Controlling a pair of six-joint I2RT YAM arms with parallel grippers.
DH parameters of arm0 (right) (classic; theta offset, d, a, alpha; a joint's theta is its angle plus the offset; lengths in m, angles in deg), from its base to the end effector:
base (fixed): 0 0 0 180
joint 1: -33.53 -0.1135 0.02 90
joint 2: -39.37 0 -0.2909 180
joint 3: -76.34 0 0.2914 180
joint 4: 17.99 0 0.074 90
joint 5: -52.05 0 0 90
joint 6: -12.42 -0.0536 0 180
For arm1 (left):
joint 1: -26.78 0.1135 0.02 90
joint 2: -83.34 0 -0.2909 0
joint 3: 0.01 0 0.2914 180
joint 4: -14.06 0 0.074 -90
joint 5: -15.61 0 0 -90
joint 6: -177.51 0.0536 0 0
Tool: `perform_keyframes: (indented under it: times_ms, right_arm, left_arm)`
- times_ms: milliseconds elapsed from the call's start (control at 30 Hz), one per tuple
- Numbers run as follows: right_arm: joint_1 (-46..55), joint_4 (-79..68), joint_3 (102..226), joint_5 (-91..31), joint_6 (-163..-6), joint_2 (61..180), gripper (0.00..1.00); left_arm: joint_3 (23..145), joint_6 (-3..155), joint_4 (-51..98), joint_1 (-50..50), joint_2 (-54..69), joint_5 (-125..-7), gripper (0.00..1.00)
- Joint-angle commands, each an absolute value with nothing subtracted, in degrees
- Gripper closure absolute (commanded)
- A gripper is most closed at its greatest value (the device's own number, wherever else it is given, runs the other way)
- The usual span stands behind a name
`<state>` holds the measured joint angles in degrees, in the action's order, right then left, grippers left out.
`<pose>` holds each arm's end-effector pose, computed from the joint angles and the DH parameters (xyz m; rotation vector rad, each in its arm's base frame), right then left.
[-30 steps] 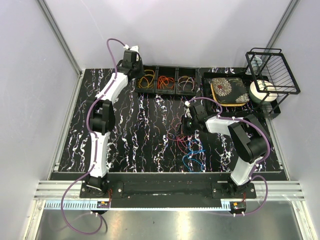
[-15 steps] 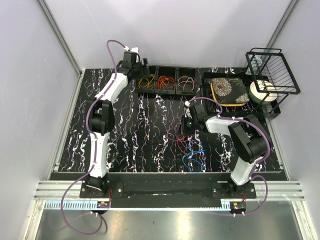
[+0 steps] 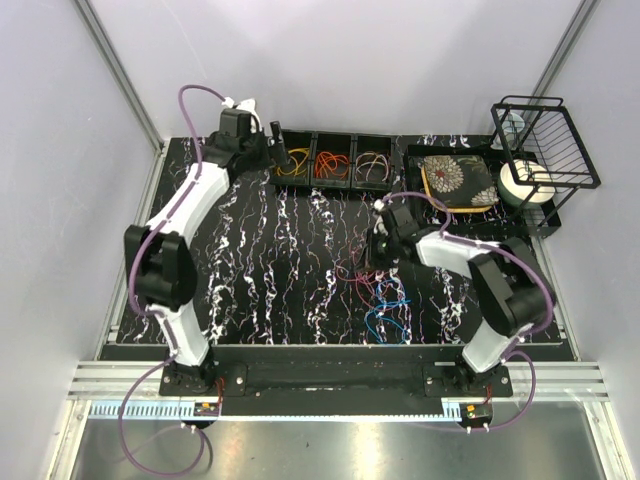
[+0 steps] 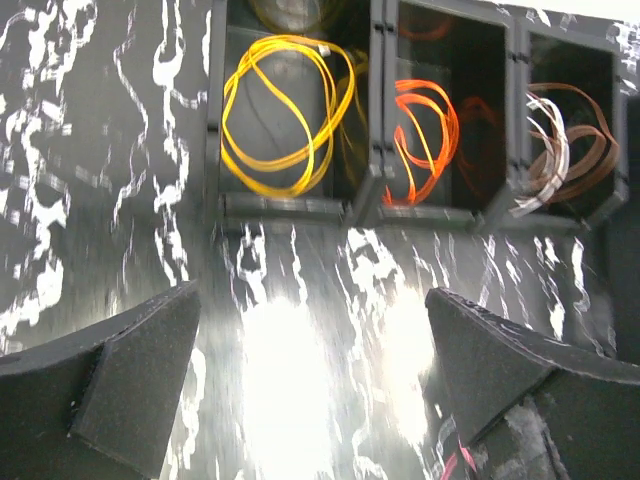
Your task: Untangle the cables
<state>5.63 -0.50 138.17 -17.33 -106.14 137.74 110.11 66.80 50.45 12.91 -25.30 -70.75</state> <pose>0.3176 0.1895 0.1273 -0.1404 2.6349 0.8266 0.4932 -0.1253 0.3237 -0.0952 2.2064 -0.4093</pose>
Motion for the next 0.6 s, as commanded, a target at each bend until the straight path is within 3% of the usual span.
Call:
perform_keyframes:
  times_ms: [0, 267, 500, 567]
  right_arm:
    - [5.4, 5.7, 145.5, -18.2, -108.2, 128.3, 1.0]
    - [5.1, 16.4, 161.5, -16.4, -110.4, 117.8, 1.0]
    - [5.1, 17.1, 164.0, -15.8, -113.1, 112.9, 1.0]
    - [5.2, 17.1, 163.8, -15.8, -113.9, 112.5, 1.0]
  left_arm:
    - [100.8, 62.6, 49.5, 12.9, -13.6, -64.9, 0.01]
    - [81.5, 60.1, 47.7, 9.2, 5.5, -57.5, 0.08]
    - [68.3, 60.7, 39.5, 0.4, 19.4, -56.0, 0.08]
    - [65.8, 61.2, 36.6, -2.6, 22.6, -57.0, 0.04]
